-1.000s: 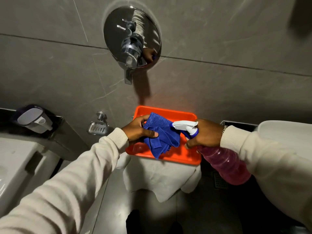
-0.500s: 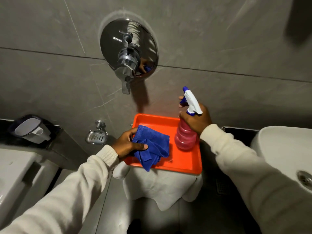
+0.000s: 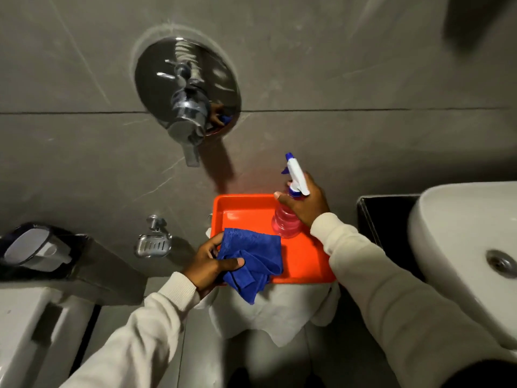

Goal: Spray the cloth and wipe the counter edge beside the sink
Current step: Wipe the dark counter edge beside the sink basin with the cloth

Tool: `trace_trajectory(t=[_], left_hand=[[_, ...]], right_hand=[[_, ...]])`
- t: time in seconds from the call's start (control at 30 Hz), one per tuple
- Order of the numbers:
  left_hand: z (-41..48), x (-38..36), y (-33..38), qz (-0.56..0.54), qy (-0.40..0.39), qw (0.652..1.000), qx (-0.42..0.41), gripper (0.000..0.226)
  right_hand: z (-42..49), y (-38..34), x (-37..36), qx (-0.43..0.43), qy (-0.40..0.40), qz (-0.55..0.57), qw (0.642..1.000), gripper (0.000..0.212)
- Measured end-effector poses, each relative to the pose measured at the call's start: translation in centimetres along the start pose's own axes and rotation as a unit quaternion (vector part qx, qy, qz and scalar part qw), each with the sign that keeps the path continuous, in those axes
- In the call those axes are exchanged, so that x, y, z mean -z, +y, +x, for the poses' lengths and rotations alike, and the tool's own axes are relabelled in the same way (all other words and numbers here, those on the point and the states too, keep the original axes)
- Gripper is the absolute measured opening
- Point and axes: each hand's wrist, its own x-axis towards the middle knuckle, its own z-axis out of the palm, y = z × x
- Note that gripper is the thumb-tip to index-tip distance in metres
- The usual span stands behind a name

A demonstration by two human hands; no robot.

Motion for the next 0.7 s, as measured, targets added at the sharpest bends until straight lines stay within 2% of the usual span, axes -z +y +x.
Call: trace_trajectory(t=[0.07,0.13,0.17,0.2,0.23,0.27,0.3,0.33,0.4,0.43,0.5,0.57,0.63,0.7], left_hand=[[0.5,-1.2,-0.1,-0.005,-0.012,1.0,0.0,0.05],[0.7,-2.5,-0.5,-0.043,-0.045,0.998,0.009,0.049],[0.8,-3.7,-1.0,-0.058,-0.077,0.995,0.025,0.049],[0.9,-4.9,-1.5,-0.066,-0.108,0.991,0.038,0.05],[0.9,-6.4,-2.2,-0.059,-0.144,0.986,0.053,0.05],[0.9,-8.2,-3.0,-0.03,-0.171,0.983,0.059,0.05],[0.8,-9.9,-3.8,0.017,-0.185,0.981,0.055,0.053],[0.8,-12.2,-4.7,0.081,-0.196,0.976,0.042,0.054],[0.3,-16.3,-6.3,0.198,-0.203,0.959,-0.01,0.052],[0.0,-18.3,-7.1,0.241,-0.21,0.947,-0.043,0.049],[-0.7,-21.7,-8.2,0.29,-0.228,0.925,-0.095,0.047],[-1.3,-24.4,-9.0,0.271,-0.253,0.925,-0.083,0.052],[-1.4,-26.0,-8.7,0.237,-0.258,0.933,-0.084,0.052],[-0.9,-28.9,-8.6,0.261,-0.247,0.924,-0.133,0.043]], right_hand=[[-2.6,0.0,0.7,-0.054,0.027,0.09,0.994,0.07],[-6.5,-0.1,1.3,-0.121,0.07,0.21,0.968,0.058],[-9.3,0.7,2.2,-0.149,0.062,0.254,0.954,0.044],[-11.8,1.4,2.6,-0.184,0.021,0.304,0.935,0.034],[-14.4,1.6,3.0,-0.22,-0.021,0.359,0.907,0.039],[-17.2,2.2,3.5,-0.226,-0.046,0.421,0.877,0.05],[-19.7,2.8,3.8,-0.229,-0.036,0.477,0.848,0.057],[-22.2,3.5,4.6,-0.237,-0.001,0.515,0.824,0.056],[-25.8,4.4,5.9,-0.259,0.061,0.546,0.795,0.042],[-27.4,5.0,6.7,-0.258,0.099,0.544,0.792,0.036],[-29.5,6.1,9.1,-0.267,0.181,0.536,0.78,0.045],[-31.6,6.9,12.5,-0.282,0.259,0.497,0.779,0.049],[-33.0,6.8,15.6,-0.301,0.339,0.366,0.813,0.039],[-34.2,7.7,19.0,-0.275,0.398,0.183,0.856,0.039]])
